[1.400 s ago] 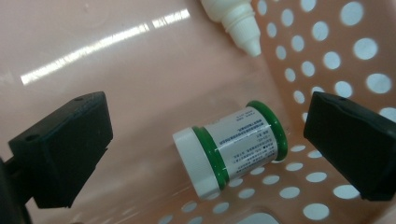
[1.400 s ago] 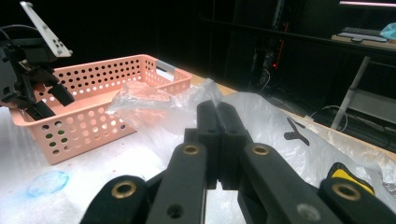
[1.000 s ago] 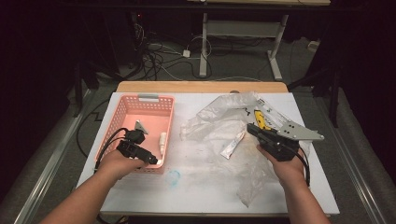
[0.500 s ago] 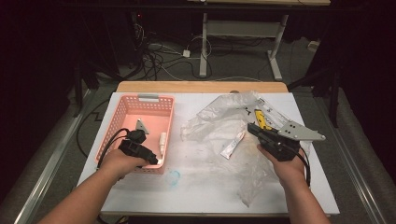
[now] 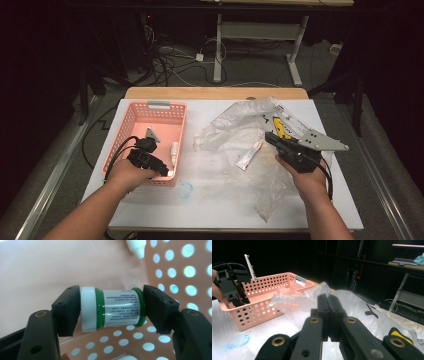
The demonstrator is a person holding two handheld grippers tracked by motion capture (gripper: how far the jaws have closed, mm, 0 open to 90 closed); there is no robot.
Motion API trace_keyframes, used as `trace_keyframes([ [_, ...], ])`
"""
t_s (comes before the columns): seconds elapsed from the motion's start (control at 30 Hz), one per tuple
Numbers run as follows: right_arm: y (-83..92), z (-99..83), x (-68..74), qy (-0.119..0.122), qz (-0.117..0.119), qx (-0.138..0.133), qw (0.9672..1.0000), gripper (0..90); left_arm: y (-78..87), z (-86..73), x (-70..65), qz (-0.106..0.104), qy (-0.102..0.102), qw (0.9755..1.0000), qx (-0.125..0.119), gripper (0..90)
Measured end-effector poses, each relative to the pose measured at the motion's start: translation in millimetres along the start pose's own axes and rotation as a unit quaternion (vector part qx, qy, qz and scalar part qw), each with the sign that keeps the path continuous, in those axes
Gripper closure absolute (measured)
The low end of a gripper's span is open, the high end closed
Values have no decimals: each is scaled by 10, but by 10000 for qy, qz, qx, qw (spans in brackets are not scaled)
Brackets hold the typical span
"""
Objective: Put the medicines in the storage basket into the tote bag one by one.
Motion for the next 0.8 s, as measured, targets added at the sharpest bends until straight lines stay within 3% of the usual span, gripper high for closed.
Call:
trace_keyframes([
  [0.2, -2, 0, 7, -16, 5, 0, 10000, 900, 29, 10, -9, 176, -83, 9994, -281, 344],
  [0.47, 1, -8, 6, -55, -3, 16, 10000, 900, 63, 7, -12, 258, -101, 9972, -691, 350],
  [0.6, -8, -10, 11, -36, 8, 19, 10000, 900, 86, 10, -15, 339, -138, 9948, -955, 350],
  [0.8, -15, -15, 14, -21, 18, 22, 10000, 900, 115, 0, -36, 424, -203, 9892, -1388, 350],
])
Point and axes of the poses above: each handheld gripper's, and its own axes: y roughly backward along the jaws, z roughly out of its top, x roughly to its left, the point moved 9 cm from there along -y, roughly forward along the jaws, and after that the axes turned 8 degrees about z, right-handed, at the moved point
